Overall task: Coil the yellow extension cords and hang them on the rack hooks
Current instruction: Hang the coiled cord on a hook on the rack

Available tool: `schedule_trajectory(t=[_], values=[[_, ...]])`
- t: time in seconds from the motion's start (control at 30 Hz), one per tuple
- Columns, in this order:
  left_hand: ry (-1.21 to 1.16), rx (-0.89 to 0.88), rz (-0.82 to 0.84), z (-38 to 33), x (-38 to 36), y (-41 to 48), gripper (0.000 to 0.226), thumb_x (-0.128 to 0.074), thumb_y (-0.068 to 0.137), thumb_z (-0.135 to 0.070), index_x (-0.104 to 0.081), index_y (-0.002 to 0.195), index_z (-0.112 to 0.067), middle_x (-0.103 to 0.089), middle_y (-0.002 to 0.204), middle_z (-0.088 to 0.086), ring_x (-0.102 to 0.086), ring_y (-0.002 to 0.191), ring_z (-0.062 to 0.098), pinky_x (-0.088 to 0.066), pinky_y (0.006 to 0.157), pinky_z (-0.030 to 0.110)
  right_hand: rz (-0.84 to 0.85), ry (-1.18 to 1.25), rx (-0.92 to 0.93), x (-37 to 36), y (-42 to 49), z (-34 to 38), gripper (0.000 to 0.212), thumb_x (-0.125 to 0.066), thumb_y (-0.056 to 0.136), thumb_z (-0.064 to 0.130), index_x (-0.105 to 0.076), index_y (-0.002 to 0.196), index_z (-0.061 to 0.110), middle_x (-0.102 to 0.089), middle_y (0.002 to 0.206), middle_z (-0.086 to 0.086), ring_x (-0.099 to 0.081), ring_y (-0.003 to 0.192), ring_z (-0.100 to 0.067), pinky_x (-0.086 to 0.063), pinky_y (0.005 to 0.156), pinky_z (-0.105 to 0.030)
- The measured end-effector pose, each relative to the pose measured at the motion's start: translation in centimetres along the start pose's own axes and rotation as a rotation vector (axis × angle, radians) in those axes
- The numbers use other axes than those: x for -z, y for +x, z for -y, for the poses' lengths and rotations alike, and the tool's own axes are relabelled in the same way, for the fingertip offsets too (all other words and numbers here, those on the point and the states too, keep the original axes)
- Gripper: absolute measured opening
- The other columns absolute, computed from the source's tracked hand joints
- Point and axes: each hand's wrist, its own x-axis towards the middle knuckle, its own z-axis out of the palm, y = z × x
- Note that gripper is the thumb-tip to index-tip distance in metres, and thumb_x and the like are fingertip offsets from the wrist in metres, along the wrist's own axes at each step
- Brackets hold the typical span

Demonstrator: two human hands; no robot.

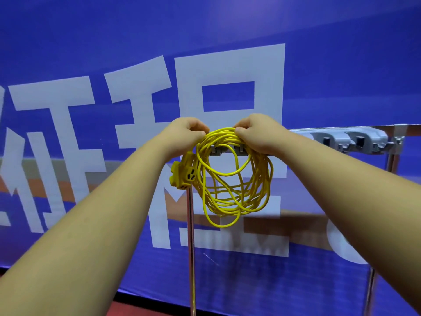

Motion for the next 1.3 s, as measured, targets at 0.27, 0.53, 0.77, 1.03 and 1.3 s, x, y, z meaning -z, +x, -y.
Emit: schedule_trajectory(t=[0.27, 0.53, 0.77, 1.03, 1.3], values=[[0.089, -0.016, -0.054, -0.2, -0.9, -1.6, 0.016, -0.061, 0.102, -0.022, -0.070, 0.114, -0.026, -0.070, 0.104, -0.002, -0.069, 0.091, 0.017, -0.059, 0.070, 0.027, -0.051, -0.063, 0.045, -0.8, -0.6, -0.1, 0.038, -0.048, 0.109, 0.038, -0.066, 0.140, 0.024, -0.060, 0.135, -0.010, -0.060, 0.116, -0.026, -0.043, 0.088, -0.034], [0.136, -0.035, -0.105, 0.4, -1.7, -2.4, 0.029, -0.066, 0.100, -0.018, -0.061, 0.128, -0.025, -0.064, 0.116, -0.005, -0.063, 0.103, 0.017, -0.053, 0.070, 0.022, -0.098, -0.011, 0.048, -1.0, -1.5, 0.1, 0.036, -0.052, 0.108, 0.040, -0.061, 0.142, 0.033, -0.055, 0.139, -0.005, -0.057, 0.122, -0.024, -0.048, 0.097, -0.038], [0.140, -0.016, -0.209, 0.8, -2.3, -2.4, 0.018, -0.071, 0.098, -0.021, -0.061, 0.111, -0.028, -0.066, 0.110, -0.005, -0.063, 0.098, 0.018, -0.050, 0.065, 0.020, -0.159, -0.021, 0.041, -1.2, -1.8, 0.7, 0.029, -0.054, 0.105, 0.036, -0.069, 0.129, 0.031, -0.060, 0.130, -0.005, -0.058, 0.112, -0.022, -0.053, 0.090, -0.040], [0.094, -0.011, -0.326, 0.5, -2.4, -1.0, 0.017, -0.064, 0.101, -0.016, -0.076, 0.109, -0.026, -0.073, 0.105, -0.003, -0.068, 0.097, 0.019, -0.061, 0.086, 0.038, -0.282, -0.047, -0.087, -1.2, -1.0, 0.6, 0.023, -0.058, 0.106, 0.030, -0.077, 0.112, 0.020, -0.074, 0.100, -0.004, -0.067, 0.090, -0.022, -0.054, 0.074, -0.034], [0.062, 0.034, -0.103, 0.3, -2.0, -0.9, 0.026, -0.054, 0.107, -0.025, -0.074, 0.123, -0.032, -0.075, 0.103, 0.001, -0.072, 0.083, 0.015, -0.061, 0.070, 0.029, -0.184, -0.182, -0.107, -0.5, -0.8, -0.3, 0.026, -0.054, 0.106, 0.026, -0.079, 0.112, 0.022, -0.074, 0.093, -0.007, -0.069, 0.082, -0.028, -0.064, 0.077, -0.043]])
